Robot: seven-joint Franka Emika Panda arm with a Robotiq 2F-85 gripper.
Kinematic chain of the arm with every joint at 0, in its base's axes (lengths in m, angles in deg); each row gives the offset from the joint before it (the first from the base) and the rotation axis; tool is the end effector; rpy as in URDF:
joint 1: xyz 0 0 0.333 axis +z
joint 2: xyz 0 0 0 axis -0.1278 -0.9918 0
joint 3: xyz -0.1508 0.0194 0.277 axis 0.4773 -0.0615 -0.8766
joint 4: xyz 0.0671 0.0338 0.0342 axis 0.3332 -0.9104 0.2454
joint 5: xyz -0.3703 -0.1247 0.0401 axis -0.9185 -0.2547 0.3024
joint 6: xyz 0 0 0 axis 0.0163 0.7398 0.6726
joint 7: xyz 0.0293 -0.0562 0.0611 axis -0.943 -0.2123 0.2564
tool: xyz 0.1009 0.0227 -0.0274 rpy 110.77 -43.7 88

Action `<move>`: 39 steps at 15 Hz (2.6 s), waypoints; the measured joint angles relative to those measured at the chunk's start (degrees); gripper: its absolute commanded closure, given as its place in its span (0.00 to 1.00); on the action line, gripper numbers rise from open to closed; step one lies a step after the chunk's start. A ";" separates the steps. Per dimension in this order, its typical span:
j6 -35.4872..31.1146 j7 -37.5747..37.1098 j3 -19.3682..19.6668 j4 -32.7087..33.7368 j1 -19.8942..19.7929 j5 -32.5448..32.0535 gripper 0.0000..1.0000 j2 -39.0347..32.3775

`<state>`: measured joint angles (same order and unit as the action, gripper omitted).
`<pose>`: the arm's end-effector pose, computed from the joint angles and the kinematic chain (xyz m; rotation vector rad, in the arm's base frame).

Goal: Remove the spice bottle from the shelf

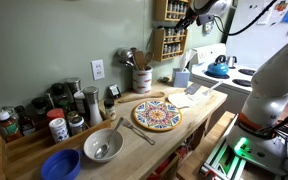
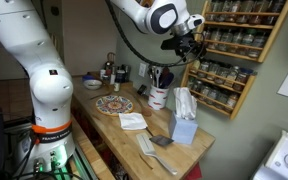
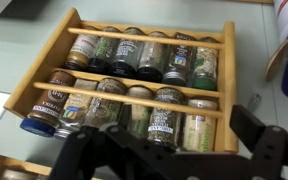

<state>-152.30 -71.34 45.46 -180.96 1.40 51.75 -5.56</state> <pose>0.4457 -0.1791 0.5736 2.7014 0.0285 1.0421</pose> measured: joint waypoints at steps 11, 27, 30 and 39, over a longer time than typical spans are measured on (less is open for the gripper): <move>-7.72 15.66 11.44 3.55 15.63 20.48 0.00 -4.16; -7.22 33.98 27.43 11.14 30.68 39.89 0.00 -10.23; -6.08 37.91 30.02 12.38 33.33 44.40 0.00 -11.15; -1.27 45.22 35.23 16.17 37.14 54.48 0.33 -15.39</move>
<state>-153.57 -26.12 80.69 -164.79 38.54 106.23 -20.95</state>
